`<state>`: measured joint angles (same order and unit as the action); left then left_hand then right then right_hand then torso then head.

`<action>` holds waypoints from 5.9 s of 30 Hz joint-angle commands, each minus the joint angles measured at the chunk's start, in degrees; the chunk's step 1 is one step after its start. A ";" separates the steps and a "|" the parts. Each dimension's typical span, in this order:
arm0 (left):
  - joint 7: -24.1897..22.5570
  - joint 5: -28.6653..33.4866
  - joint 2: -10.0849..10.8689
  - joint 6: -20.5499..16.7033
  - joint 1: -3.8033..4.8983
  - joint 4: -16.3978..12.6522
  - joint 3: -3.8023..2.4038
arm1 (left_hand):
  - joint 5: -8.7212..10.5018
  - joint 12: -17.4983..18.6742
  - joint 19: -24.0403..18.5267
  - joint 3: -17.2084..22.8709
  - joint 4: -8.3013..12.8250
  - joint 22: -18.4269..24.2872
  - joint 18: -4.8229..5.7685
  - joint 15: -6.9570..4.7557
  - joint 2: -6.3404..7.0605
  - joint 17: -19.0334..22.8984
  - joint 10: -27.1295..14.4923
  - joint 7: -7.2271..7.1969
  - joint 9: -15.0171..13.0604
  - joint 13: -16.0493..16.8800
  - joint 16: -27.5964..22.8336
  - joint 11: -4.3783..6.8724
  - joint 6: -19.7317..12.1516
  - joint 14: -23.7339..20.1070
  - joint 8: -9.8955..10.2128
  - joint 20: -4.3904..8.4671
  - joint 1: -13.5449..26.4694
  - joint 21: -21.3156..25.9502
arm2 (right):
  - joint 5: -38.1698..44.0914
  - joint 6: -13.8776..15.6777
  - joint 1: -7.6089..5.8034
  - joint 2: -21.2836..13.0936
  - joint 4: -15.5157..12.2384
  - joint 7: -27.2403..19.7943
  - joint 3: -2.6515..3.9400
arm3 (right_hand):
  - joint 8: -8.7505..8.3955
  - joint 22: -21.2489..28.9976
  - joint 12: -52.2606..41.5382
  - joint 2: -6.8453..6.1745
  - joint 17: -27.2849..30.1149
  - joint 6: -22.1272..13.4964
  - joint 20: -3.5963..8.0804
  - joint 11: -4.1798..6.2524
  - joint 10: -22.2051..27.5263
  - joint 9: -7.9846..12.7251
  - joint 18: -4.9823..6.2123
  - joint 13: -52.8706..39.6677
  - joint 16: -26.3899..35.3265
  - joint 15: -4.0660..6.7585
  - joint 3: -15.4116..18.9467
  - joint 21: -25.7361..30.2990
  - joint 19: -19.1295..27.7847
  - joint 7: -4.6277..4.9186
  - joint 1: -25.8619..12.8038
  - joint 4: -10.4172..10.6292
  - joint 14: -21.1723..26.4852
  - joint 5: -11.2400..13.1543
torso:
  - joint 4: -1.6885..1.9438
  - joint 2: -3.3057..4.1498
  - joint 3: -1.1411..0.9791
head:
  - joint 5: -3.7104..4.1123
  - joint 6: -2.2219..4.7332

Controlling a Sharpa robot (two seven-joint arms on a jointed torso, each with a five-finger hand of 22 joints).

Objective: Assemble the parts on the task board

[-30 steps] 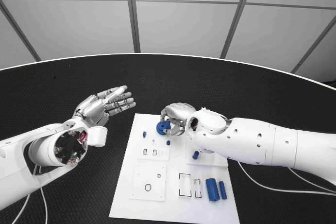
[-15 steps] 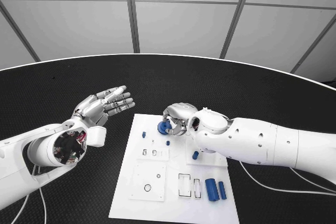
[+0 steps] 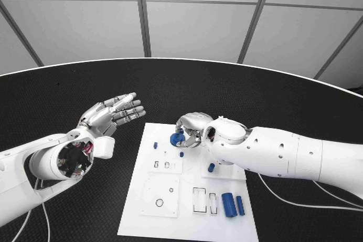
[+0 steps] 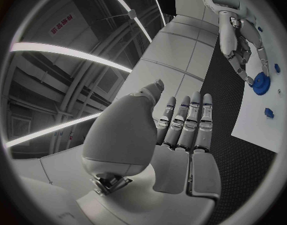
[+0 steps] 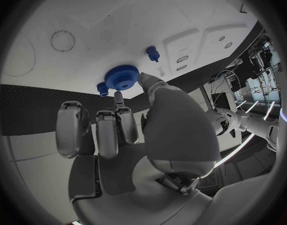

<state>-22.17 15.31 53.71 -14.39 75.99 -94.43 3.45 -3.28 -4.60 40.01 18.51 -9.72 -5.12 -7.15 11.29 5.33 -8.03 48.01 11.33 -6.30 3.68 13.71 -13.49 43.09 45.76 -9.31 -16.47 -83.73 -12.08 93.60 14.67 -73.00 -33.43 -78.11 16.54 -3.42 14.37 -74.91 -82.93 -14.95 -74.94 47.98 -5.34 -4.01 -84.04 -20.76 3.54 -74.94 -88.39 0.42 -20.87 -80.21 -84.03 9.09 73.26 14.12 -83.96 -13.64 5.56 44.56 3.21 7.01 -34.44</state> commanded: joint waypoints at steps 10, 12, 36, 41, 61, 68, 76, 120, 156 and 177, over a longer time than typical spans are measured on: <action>0.09 0.00 0.02 -0.05 0.00 0.03 0.00 | 0.00 0.24 0.38 0.03 0.18 0.06 -0.81 0.19 0.05 -0.06 -0.33 4.91 0.11 -0.03 -0.39 -0.14 -0.65 -0.29 0.33 -0.19 0.46 0.28 | -0.56 -0.45 0.00 -0.29 0.37 0.09 -0.02 | -0.19 -4.02 0.03 1.38 -11.65 0.59 -0.49 -0.24 -0.02 0.07 -0.59 -7.54 -0.42 -0.36 0.96 -0.19 -0.21 0.04 0.73 0.10 -5.34 -0.22 | -0.02 -0.02 -0.02 | -0.09 -0.12; 0.10 0.00 0.02 -0.04 0.00 0.05 0.00 | 0.00 0.24 0.38 0.03 0.18 0.06 -0.81 0.19 0.05 -0.06 -0.33 4.91 0.11 -0.03 -0.39 -0.14 -0.65 -0.29 0.33 -0.19 0.46 0.28 | -0.57 0.54 0.00 -0.54 0.19 0.01 -0.02 | -0.24 -3.98 0.01 1.51 -11.64 0.68 -0.48 -0.23 -0.04 0.09 -0.57 -7.57 -0.41 -0.36 1.02 -0.14 -0.18 0.04 0.80 0.15 -5.34 -0.56 | -0.04 -0.04 -0.03 | -0.12 -0.09; 0.09 -0.01 -1.15 0.75 -0.03 2.81 0.01 | -0.01 0.35 0.39 0.16 0.24 0.12 -0.81 0.23 -0.01 -0.07 -0.47 4.97 0.15 -0.05 -0.41 -0.19 -0.67 -0.31 0.43 -0.19 0.59 0.30 | -19.83 14.81 0.15 -23.73 -12.39 -15.33 -0.23 | -1.10 -2.27 1.25 0.90 -10.19 2.21 -0.26 -0.01 0.82 0.50 -0.08 -6.46 0.16 -0.09 0.01 1.72 0.93 -0.17 3.55 -0.86 -4.98 -3.19 | -1.21 -0.97 -1.12 | 2.19 0.37; 0.15 -0.01 -1.56 1.08 -0.06 3.40 0.01 | -0.01 0.35 0.39 0.16 0.24 0.12 -0.81 0.23 -0.01 -0.07 -0.47 4.97 0.15 -0.05 -0.41 -0.19 -0.67 -0.31 0.43 -0.19 0.59 0.30 | -22.35 14.60 0.68 -26.70 -11.99 -18.30 -0.73 | -1.16 -2.41 1.18 0.52 -10.46 2.39 -0.23 0.05 0.73 0.53 -0.12 -6.55 0.07 -0.04 0.11 1.64 0.87 -0.24 3.87 -1.04 -5.03 -3.05 | -1.41 -1.15 -1.52 | 2.78 0.38; 0.33 -0.01 -2.03 1.50 -0.10 4.41 0.02 | -0.01 0.35 0.39 0.22 0.28 0.13 -0.81 0.24 -0.04 -0.07 -0.47 4.95 0.12 -0.04 -0.42 -0.19 -0.52 -0.32 0.41 -0.19 0.57 0.30 | -23.74 16.08 6.62 -26.45 -6.76 -18.97 -1.07 | -2.30 -2.47 1.45 0.01 -10.80 1.26 -0.29 -0.14 0.87 1.01 -0.15 -6.36 -0.04 -0.21 1.13 1.72 0.84 0.06 4.39 -1.00 -5.11 -2.74 | -1.43 -1.12 -1.64 | 3.32 -0.36; 0.35 -0.01 -2.02 1.50 -0.10 4.56 0.02 | -0.01 0.35 0.39 0.22 0.28 0.13 -0.81 0.24 -0.04 -0.07 -0.47 4.95 0.12 -0.04 -0.42 -0.19 -0.52 -0.32 0.41 -0.19 0.57 0.30 | -23.75 15.92 6.77 -25.92 -5.85 -18.23 -1.08 | -2.56 -2.41 1.69 0.03 -10.79 0.99 -0.36 -0.24 1.06 1.11 -0.13 -6.14 -0.03 -0.31 1.66 1.82 0.87 0.16 4.43 -0.82 -5.10 -2.66 | -1.46 -1.12 -1.64 | 3.23 -0.49; 0.36 -0.01 -2.00 1.49 -0.10 4.64 0.02 | -0.01 0.35 0.39 0.22 0.28 0.13 -0.81 0.24 -0.04 -0.07 -0.47 4.95 0.12 -0.04 -0.42 -0.19 -0.52 -0.32 0.41 -0.19 0.57 0.30 | -23.75 15.44 6.81 -25.17 -5.07 -17.75 -1.07 | -2.62 -2.58 1.46 0.28 -10.98 1.02 -0.40 -0.28 0.88 1.13 -0.18 -6.38 -0.11 -0.35 1.81 1.67 0.76 0.18 4.59 -0.74 -5.15 -2.62 | -1.44 -1.18 -1.52 | 3.29 -0.72; 0.47 -0.01 -1.88 1.49 -0.10 4.53 0.02 | -0.01 0.35 0.39 0.22 0.28 0.13 -0.81 0.24 -0.04 -0.07 -0.47 4.95 0.12 -0.04 -0.42 -0.19 -0.52 -0.32 0.41 -0.19 0.57 0.30 | -23.75 12.63 6.84 -23.93 -3.79 -16.73 -1.07 | -1.02 -4.09 -0.27 1.91 -12.05 5.80 0.05 0.56 -0.64 0.74 -0.51 -8.15 -0.51 0.28 -0.50 0.49 -0.12 -0.76 6.19 -0.97 -5.40 -3.21 | -1.55 -1.15 -1.52 | 2.97 -1.33; 0.56 -0.01 -1.66 1.52 -0.10 4.36 0.02 | 0.00 0.37 0.42 0.56 0.63 0.24 -0.79 0.23 -0.04 -0.08 -0.39 4.91 0.15 -0.01 -0.47 -0.15 -0.52 -0.35 0.49 -0.19 0.60 0.35 | -23.75 12.27 6.91 -23.13 -3.11 -16.16 -1.07 | 0.06 -5.35 -1.14 3.87 -12.67 8.87 0.80 1.51 -1.48 0.48 -0.80 -9.07 -0.75 1.10 -3.91 -0.52 -0.76 -1.86 5.94 -2.11 -5.53 -2.60 | -1.60 -1.22 -1.56 | 2.87 -1.87; 0.62 -0.01 -2.09 1.79 -0.11 5.67 0.02 | 0.00 0.41 0.44 0.74 0.78 0.30 -0.79 0.24 -0.03 -0.10 -0.41 4.93 0.16 -0.01 -0.49 -0.17 -0.48 -0.36 0.56 -0.19 0.72 0.37 | -23.76 15.54 6.87 -23.99 -8.18 -15.58 -0.97 | 1.92 -6.94 -2.18 4.88 -13.43 10.81 1.75 2.60 -2.49 -0.51 -1.21 -10.18 -1.03 2.11 -5.75 -1.91 -1.61 -3.09 4.97 -3.71 -5.70 -5.44 | -2.14 -1.87 -1.59 | 2.18 -1.74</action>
<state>-21.55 15.30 51.68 -12.64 75.89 -88.90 3.47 -3.28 -4.43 40.13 19.14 -9.09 -4.87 -7.15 11.49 5.32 -8.05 47.81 11.14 -6.22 3.68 13.48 -13.70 42.50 45.55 -9.11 -16.60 -83.73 -12.08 69.84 30.18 -66.12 -57.34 -85.30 0.75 -4.42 16.10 -74.91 -84.98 -10.59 -74.91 58.25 -4.08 -1.73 -84.04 -20.72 3.02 -74.90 -89.06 2.17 -26.27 -81.92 -84.04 6.42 78.08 10.35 -83.84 -18.85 3.66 42.97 1.57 9.45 -36.18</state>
